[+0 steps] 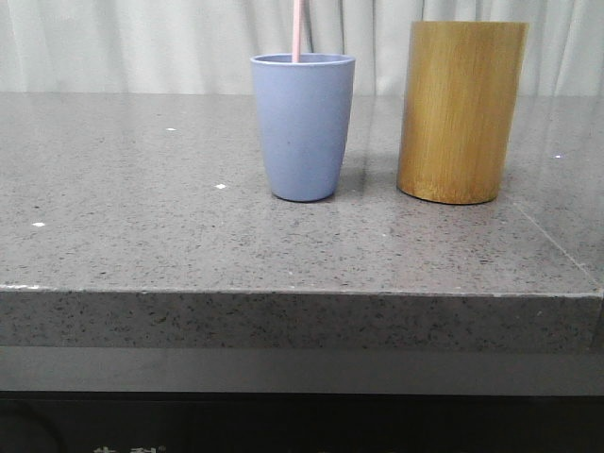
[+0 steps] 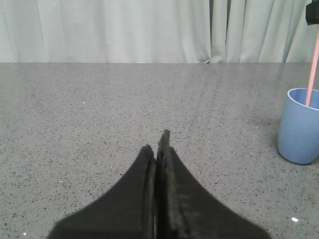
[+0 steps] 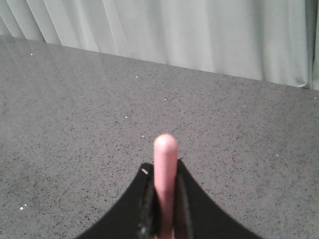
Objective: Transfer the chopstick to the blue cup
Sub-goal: 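Open the right gripper and withdraw it from the blue cup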
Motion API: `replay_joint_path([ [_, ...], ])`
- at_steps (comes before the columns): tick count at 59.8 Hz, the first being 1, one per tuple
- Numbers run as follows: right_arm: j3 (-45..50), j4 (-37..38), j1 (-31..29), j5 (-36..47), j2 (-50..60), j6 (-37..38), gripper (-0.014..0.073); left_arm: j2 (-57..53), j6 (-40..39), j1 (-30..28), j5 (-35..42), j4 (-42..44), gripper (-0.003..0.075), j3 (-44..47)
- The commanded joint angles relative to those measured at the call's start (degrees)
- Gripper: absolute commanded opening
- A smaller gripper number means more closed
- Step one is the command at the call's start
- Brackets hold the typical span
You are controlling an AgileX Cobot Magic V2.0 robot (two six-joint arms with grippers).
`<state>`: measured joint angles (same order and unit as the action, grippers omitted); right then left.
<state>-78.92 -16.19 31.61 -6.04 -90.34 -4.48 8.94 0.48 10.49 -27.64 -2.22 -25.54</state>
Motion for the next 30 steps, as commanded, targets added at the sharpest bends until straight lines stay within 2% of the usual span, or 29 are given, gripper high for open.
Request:
replay_joint_path([
  [1, -2.0, 0.4, -0.1, 2.9, 1.7, -0.3, 0.0128, 0.8, -0.5, -0.2, 4.9, -0.1, -0.0019, -1.4],
  [19, -2.0, 0.7, -0.1, 2.6, 2.8, -0.3, 0.0346, 0.8, -0.5, -0.2, 4.9, -0.1, -0.0019, -1.4],
  [25, -2.0, 3.4, -0.1, 1.5, 4.9, -0.3, 0.0315, 0.8, -0.5, -0.2, 4.9, -0.1, -0.0019, -1.4],
  [30, -2.1, 5.4, -0.7, -1.5, 7.4, -0.3, 0.0225, 0.8, -0.5, -0.2, 4.9, -0.1, -0.0019, -1.4],
])
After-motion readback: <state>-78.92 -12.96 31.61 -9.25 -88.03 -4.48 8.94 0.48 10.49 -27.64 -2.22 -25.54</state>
